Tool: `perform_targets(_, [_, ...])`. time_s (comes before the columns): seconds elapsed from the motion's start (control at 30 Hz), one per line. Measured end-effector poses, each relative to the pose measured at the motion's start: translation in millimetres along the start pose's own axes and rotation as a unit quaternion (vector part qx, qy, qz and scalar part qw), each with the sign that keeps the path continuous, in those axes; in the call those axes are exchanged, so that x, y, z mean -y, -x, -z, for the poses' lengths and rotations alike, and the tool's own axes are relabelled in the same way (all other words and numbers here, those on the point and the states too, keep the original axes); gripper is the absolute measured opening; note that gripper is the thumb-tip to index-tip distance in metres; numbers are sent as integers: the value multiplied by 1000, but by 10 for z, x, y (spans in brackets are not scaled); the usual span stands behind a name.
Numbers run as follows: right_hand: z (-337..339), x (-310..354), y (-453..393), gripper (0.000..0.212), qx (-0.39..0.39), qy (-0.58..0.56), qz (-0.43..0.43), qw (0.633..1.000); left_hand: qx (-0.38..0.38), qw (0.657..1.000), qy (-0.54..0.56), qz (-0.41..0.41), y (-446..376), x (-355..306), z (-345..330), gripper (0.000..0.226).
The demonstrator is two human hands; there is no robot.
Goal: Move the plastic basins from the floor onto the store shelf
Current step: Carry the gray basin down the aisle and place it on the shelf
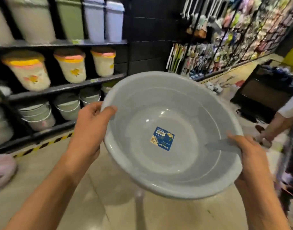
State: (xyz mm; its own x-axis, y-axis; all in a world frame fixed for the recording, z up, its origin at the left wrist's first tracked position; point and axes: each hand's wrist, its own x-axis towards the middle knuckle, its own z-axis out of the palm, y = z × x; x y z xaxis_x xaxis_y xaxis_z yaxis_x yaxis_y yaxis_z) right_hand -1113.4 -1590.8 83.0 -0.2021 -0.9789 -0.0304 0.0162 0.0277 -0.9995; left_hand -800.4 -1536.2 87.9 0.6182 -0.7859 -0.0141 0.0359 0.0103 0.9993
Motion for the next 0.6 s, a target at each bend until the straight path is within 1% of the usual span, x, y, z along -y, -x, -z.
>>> perform_targets(0.07, [-543,31,-87,15,53,-8,2,999,-47,999,-1,-2,-159,-24,432,18])
perform_targets(0.23, [-1892,81,-132,9,171,-19,11,985,-149,989,6,-19,-472,-24,1496,21])
perform_targets(0.4, [-3118,33,50,12,269,-30,15,963,-266,963,20,-22,-719,-5,2461,29])
perform_targets(0.5, [-3797,-10,159,13,329,-28,4,944,-313,949,32,-20,-812,48,2954,24])
perform_targets(0.6, [-4461,-58,236,16,371,-10,-6,929,-360,931,48,-18,-912,115,3359,18])
